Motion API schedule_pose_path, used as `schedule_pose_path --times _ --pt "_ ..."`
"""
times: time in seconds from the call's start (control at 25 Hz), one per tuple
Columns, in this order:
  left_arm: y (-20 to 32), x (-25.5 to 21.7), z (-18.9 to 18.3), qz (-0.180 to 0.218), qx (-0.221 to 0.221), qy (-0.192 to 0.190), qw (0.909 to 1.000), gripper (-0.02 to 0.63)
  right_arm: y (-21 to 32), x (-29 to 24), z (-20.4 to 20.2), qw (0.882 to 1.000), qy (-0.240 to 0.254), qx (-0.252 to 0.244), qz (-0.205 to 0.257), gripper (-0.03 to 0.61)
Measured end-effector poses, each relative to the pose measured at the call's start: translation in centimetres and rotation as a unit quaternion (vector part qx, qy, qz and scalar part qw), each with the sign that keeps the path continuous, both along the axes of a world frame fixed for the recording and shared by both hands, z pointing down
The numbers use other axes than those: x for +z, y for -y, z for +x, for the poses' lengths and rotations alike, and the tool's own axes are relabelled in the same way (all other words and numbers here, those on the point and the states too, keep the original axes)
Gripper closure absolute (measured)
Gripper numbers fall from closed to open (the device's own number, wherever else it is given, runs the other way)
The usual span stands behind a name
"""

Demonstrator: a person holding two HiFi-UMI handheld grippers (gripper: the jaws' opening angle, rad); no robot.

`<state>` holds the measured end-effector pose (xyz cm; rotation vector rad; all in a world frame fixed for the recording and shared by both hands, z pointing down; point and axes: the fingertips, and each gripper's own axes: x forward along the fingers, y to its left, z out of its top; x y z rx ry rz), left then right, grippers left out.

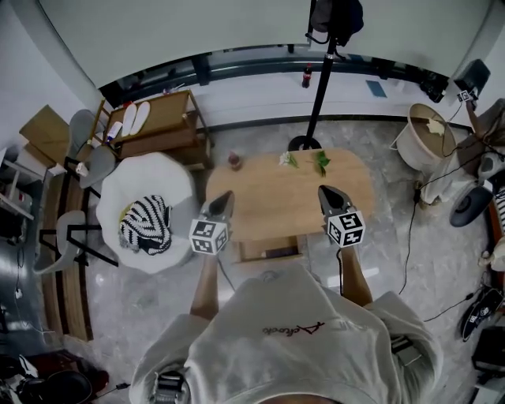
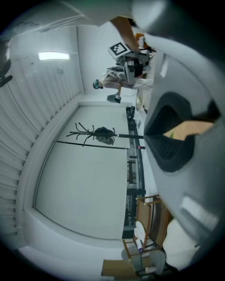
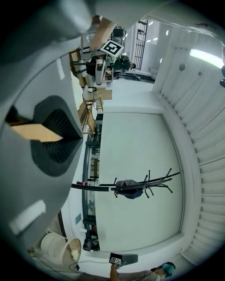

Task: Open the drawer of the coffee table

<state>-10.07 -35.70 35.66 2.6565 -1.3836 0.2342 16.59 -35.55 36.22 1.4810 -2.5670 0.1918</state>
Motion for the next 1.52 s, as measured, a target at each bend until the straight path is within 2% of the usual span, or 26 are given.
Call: schedule_pose_path --times 0.6,0.84,1.52 --pt "2.2 -1.4 4.6 0.004 -0.022 -0.021 0.9995 0.614 3.9 -2.5 4.1 0.999 -0.017 -0.027 0.021 0.575" --pt "2.1 -1.3 6.1 0.002 -0.020 -0.013 0.9997 0.614 4.0 -2.8 4.7 0.999 -0.008 -0.027 0.024 0.575" --pt "1.3 -1.2 6.7 0.005 -0.027 -0.003 0.9996 0.614 3.1 -2.1 4.8 0.999 -0.001 -0.033 0.018 0.575"
